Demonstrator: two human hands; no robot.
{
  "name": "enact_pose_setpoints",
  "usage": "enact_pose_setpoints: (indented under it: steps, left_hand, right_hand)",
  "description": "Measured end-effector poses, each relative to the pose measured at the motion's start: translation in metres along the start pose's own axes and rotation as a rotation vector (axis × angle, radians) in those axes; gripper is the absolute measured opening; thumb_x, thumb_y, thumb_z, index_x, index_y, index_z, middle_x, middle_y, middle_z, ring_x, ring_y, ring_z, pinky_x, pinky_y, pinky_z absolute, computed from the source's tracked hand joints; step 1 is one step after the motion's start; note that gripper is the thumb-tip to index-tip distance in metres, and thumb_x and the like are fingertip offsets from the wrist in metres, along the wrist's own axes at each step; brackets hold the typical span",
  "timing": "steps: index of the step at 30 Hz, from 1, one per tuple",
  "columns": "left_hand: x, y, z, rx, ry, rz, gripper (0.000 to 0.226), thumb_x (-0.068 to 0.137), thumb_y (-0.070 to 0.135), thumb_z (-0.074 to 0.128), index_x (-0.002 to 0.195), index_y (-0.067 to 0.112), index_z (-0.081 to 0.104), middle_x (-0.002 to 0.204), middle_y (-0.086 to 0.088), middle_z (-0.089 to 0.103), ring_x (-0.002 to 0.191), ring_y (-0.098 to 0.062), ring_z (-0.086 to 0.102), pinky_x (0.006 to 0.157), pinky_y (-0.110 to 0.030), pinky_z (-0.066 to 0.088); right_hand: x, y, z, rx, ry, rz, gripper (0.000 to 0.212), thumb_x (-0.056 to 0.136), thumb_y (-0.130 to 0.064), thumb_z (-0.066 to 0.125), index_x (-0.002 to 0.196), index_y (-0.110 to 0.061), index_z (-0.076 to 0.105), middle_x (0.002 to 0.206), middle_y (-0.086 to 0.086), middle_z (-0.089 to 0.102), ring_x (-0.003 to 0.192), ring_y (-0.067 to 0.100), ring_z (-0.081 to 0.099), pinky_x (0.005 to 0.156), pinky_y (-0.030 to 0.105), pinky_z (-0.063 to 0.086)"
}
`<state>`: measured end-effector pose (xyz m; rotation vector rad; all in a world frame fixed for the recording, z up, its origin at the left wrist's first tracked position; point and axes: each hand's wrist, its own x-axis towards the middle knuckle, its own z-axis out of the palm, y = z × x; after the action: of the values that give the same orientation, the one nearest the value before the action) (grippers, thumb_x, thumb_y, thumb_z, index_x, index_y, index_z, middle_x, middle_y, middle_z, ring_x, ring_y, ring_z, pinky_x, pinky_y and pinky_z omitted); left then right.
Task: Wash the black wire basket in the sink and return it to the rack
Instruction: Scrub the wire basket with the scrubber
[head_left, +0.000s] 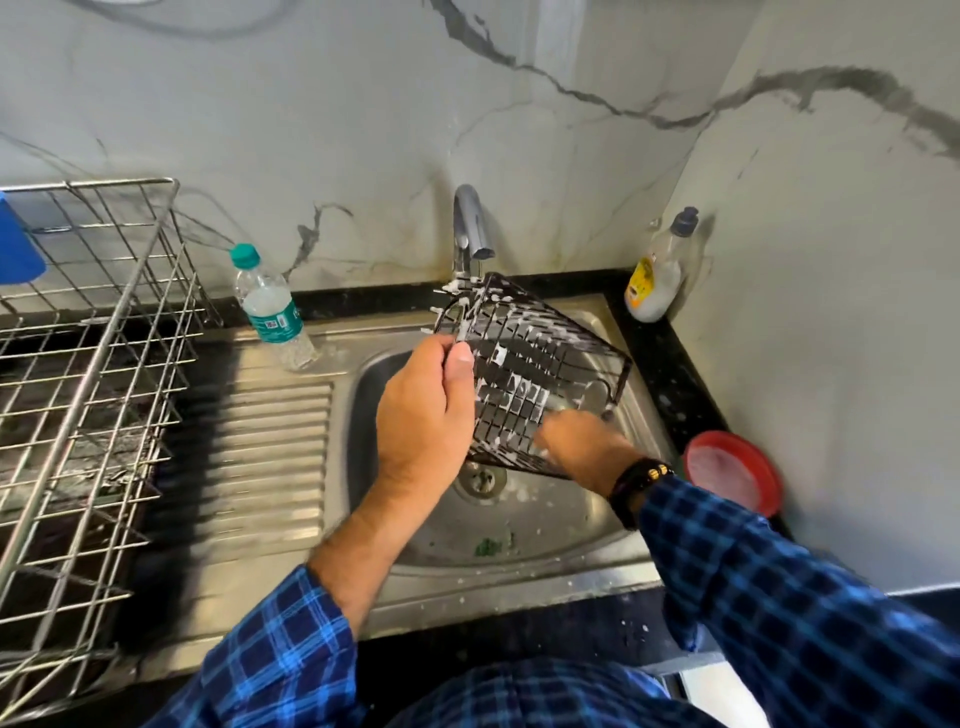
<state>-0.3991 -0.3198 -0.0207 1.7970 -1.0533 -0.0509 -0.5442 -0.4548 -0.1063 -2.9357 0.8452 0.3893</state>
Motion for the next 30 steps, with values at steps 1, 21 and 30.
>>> enact_pose_setpoints:
  steps: [1,21,30]
  left_hand:
    - [-0.001,-0.002,-0.001,-0.006,-0.014,0.013,0.029,0.102,0.029,0.042,0.101,0.010,0.064,0.066,0.017,0.049,0.062,-0.002,0.050,0.059,-0.028,0.038]
    - [-0.009,-0.008,-0.004,-0.098,0.077,0.052,0.017,0.102,0.014,0.047,0.102,0.007,0.063,0.071,0.015,0.053,0.076,-0.012,0.055,0.059,-0.019,0.041]
    - [-0.005,-0.015,0.010,-0.194,0.006,0.085,0.031,0.102,0.031,0.040,0.104,0.009,0.062,0.075,0.011,0.059,0.068,-0.006,0.056,0.059,-0.026,0.046]
  right_hand:
    - [0.000,0.003,-0.002,-0.006,-0.052,-0.026,0.018,0.100,-0.012,0.050,0.108,-0.010,0.065,0.109,0.008,0.066,0.103,0.024,0.062,0.089,0.032,0.048]
    - [-0.006,0.020,-0.024,0.281,-0.066,0.077,0.016,0.095,-0.016,0.062,0.109,-0.014,0.068,0.104,0.000,0.063,0.100,0.012,0.056,0.082,0.017,0.036]
    - [-0.002,-0.039,-0.055,0.451,0.142,0.091,0.014,0.101,-0.019,0.052,0.107,-0.018,0.065,0.101,-0.009,0.058,0.092,0.006,0.059,0.059,0.008,0.034]
